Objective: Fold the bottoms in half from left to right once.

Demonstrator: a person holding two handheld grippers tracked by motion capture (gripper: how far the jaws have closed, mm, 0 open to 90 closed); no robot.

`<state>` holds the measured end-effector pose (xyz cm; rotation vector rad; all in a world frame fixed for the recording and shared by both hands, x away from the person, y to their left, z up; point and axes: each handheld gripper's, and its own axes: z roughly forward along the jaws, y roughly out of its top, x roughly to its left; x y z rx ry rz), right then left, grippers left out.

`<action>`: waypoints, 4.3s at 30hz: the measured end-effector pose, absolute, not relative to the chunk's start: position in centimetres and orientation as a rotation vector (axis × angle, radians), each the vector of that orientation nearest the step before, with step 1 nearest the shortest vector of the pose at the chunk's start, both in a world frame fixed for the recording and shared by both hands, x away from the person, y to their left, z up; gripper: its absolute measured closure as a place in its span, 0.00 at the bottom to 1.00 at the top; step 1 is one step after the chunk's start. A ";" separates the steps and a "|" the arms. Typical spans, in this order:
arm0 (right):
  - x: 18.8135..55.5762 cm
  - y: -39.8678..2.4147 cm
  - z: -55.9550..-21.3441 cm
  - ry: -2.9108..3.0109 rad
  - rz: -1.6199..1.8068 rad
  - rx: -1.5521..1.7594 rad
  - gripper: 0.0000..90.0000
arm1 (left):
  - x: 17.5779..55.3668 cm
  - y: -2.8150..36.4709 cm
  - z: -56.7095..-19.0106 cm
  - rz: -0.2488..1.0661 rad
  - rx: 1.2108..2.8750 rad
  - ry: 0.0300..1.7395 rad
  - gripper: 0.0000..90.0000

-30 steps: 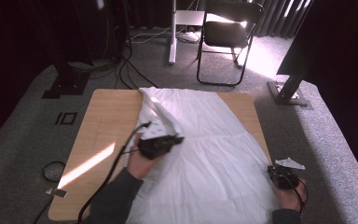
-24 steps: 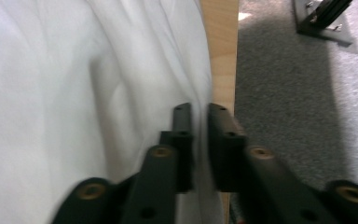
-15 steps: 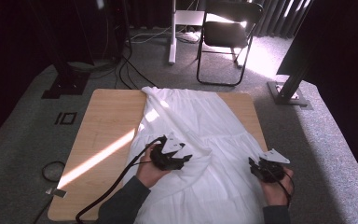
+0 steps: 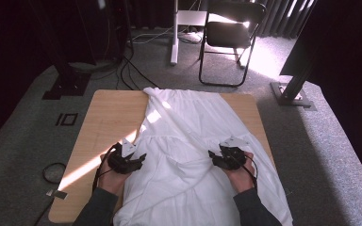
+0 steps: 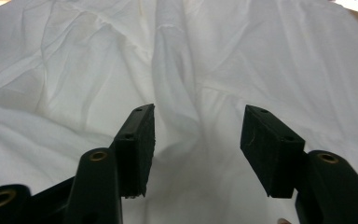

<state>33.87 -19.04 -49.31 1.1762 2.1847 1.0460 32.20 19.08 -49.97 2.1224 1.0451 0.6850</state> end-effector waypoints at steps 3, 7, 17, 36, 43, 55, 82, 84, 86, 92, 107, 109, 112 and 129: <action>34.9 -18.4 -50.3 2.239 1.026 1.216 0.46 | 32.6 20.1 -51.5 0.666 2.129 1.122 0.45; 35.5 -17.7 -51.8 2.335 0.964 1.254 0.48 | 33.0 20.5 -52.9 0.643 2.170 1.166 0.42; 34.1 -18.5 -50.6 2.336 0.990 1.149 0.98 | 33.2 21.4 -54.7 0.540 2.142 1.267 0.37; 33.0 -19.6 -48.2 2.223 1.035 1.085 0.98 | 32.1 20.0 -54.9 0.488 2.127 1.217 0.41; 32.9 -19.7 -47.7 2.213 1.053 1.075 0.98 | 31.1 21.8 -51.7 0.539 1.987 1.189 0.99; 31.9 -18.5 -46.2 2.210 1.093 0.970 0.98 | 29.7 20.9 -43.2 0.769 1.922 1.105 0.98; 36.7 -31.9 -55.1 2.027 0.755 1.554 0.82 | 34.8 9.1 -54.7 0.476 2.253 0.980 0.92; 36.7 -31.9 -55.1 2.037 0.781 1.576 0.82 | 35.1 9.2 -54.6 0.505 2.262 0.985 0.94; 36.6 -31.8 -55.1 2.040 0.791 1.580 0.82 | 35.7 9.7 -54.5 0.530 2.266 1.008 0.95; 36.5 -28.3 -55.0 2.108 0.815 1.512 0.84 | 38.4 14.1 -54.2 0.666 2.253 1.162 0.95; 41.8 -24.2 -54.9 2.105 0.838 1.515 0.87 | 41.8 19.5 -53.6 0.727 2.249 1.318 0.95; 41.8 -25.3 -54.7 2.043 0.800 1.608 0.84 | 40.7 19.3 -53.2 0.679 2.254 1.265 0.90; 40.8 -25.5 -53.5 2.006 0.833 1.573 0.69 | 38.0 20.1 -51.2 0.698 2.170 1.233 0.68; 41.3 -16.2 -50.9 2.245 1.067 1.230 0.40 | 29.4 22.6 -51.0 0.612 2.113 1.106 0.39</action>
